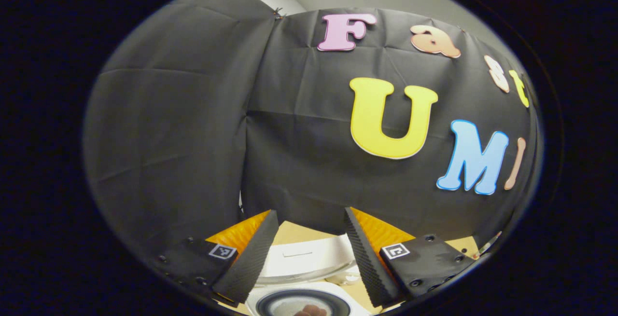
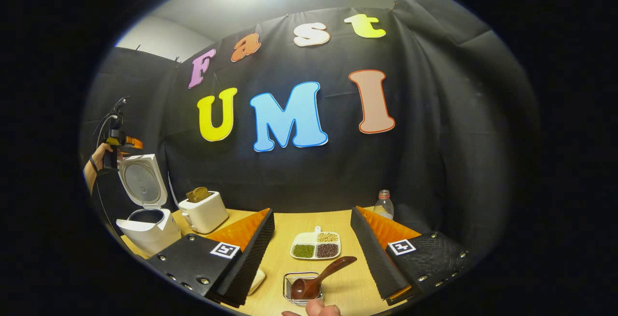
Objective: Close the left gripper, press the button to open the rice cooker; take a wooden spoon from the chopstick holder with the right hand, scoop a spoonful of rice and pour it into the rice cooker, then put the wooden spoon back into the chopstick holder.
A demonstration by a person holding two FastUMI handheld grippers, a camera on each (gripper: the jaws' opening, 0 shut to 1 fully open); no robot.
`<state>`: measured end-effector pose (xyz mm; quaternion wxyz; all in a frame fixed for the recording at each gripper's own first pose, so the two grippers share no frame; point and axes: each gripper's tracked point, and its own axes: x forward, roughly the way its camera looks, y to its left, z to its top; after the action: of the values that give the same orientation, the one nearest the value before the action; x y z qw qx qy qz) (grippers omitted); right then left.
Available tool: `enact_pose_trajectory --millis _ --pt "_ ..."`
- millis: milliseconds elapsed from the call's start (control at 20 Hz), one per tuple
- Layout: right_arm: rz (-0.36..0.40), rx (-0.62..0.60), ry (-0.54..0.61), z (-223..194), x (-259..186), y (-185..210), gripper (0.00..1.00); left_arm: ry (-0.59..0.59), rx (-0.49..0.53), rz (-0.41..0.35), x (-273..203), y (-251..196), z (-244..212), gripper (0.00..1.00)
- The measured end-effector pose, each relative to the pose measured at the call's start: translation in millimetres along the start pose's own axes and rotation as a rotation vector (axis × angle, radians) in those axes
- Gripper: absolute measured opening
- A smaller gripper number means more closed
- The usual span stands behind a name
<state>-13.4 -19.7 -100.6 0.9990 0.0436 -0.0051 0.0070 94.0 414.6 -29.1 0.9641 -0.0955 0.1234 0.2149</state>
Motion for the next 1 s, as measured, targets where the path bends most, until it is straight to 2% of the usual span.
enact_pose_trajectory --millis 100,200,250,300,500,550,600,700,800,900,1000 --pt "0.014 0.01 0.011 -4.8 2.1 4.9 0.96 0.008 0.04 0.046 0.7 6.1 -8.7 0.94" --pt "0.02 -0.002 0.022 -11.0 1.7 6.0 0.96 -0.009 0.035 0.062 -1.9 7.8 -9.3 0.91" --pt "0.017 -0.01 0.024 -12.2 0.8 4.2 0.96 -0.005 0.017 0.061 -4.8 5.9 -8.7 0.9" --pt "0.015 -0.012 0.024 -12.9 0.6 2.3 0.96 -0.003 0.015 0.059 -8.5 2.5 -10.0 0.94" --pt "0.036 0.055 0.015 -13.7 -4.5 3.2 0.96 -0.03 0.073 0.052 -51.0 -15.3 -34.7 0.88" --pt "0.033 0.056 0.015 -16.2 -5.0 2.0 0.96 -0.052 0.087 0.052 -62.2 -19.6 -41.5 0.86" --pt "0.027 0.037 0.015 -18.7 -5.6 -0.5 0.96 -0.08 0.093 0.05 -74.8 -24.2 -48.5 0.89" --pt "-0.001 -0.007 0.001 -16.4 -11.6 -8.0 0.96 -0.124 0.094 0.047 -94.7 -30.9 -66.7 0.85" --pt "-0.033 -0.042 -0.023 -9.6 -22.3 -15.4 0.96 -0.153 0.101 0.047 -112.4 -38.1 -86.3 0.86" --pt "-0.053 -0.076 -0.039 -6.2 -30.6 -17.3 0.96 -0.174 0.107 0.044 -128.0 -45.9 -105.8 0.94" --pt "-0.059 -0.08 -0.052 -4.8 -39.7 -17.7 0.96 -0.208 0.118 0.047 -139.9 -50.0 -122.5 0.9"
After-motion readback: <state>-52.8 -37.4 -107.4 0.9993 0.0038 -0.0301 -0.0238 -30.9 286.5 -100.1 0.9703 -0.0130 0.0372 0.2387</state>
